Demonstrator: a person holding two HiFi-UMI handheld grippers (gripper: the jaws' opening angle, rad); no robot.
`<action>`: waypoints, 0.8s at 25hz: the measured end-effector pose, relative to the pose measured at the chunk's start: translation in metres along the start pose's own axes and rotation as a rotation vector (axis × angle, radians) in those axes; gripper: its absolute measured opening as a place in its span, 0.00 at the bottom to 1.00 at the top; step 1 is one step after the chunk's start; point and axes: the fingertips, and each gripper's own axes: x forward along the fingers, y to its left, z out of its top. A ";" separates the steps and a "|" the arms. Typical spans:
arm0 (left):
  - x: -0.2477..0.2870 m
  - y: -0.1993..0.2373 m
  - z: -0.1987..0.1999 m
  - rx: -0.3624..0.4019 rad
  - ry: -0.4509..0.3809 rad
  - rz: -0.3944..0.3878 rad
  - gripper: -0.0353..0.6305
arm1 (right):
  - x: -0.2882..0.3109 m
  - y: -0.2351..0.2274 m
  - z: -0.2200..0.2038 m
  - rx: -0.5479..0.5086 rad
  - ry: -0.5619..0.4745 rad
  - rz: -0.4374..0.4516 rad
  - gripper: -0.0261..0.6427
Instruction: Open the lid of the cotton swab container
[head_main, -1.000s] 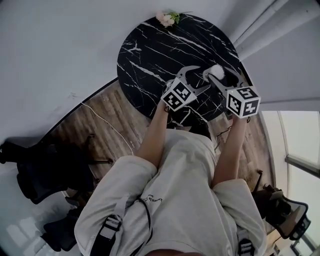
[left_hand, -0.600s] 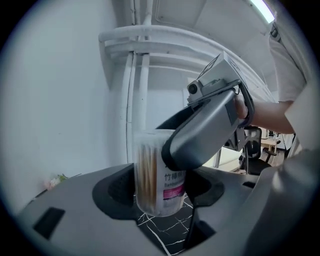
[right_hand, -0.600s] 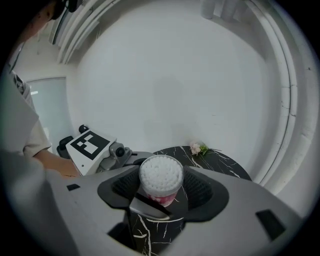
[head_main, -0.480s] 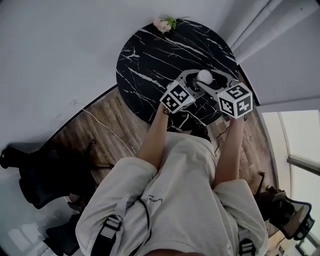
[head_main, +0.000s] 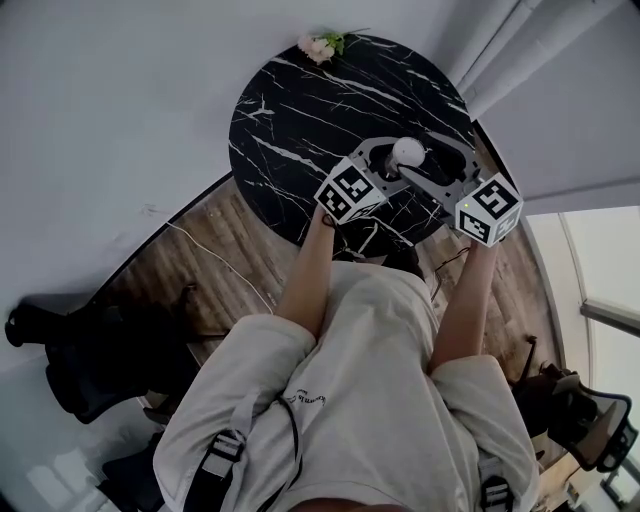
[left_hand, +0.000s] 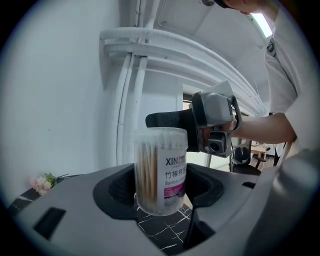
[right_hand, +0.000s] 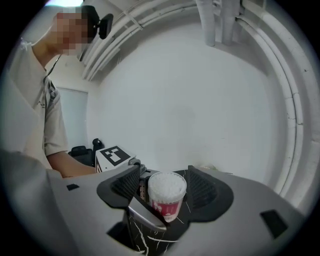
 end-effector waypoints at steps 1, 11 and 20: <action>0.001 -0.003 0.001 0.004 0.000 -0.011 0.46 | -0.001 0.001 -0.002 0.004 0.000 0.003 0.47; 0.011 -0.023 0.005 -0.005 -0.004 -0.087 0.46 | -0.003 -0.006 -0.018 0.023 0.023 -0.041 0.47; 0.013 -0.025 0.001 0.020 0.010 -0.088 0.46 | -0.006 -0.006 -0.022 0.029 0.010 -0.054 0.47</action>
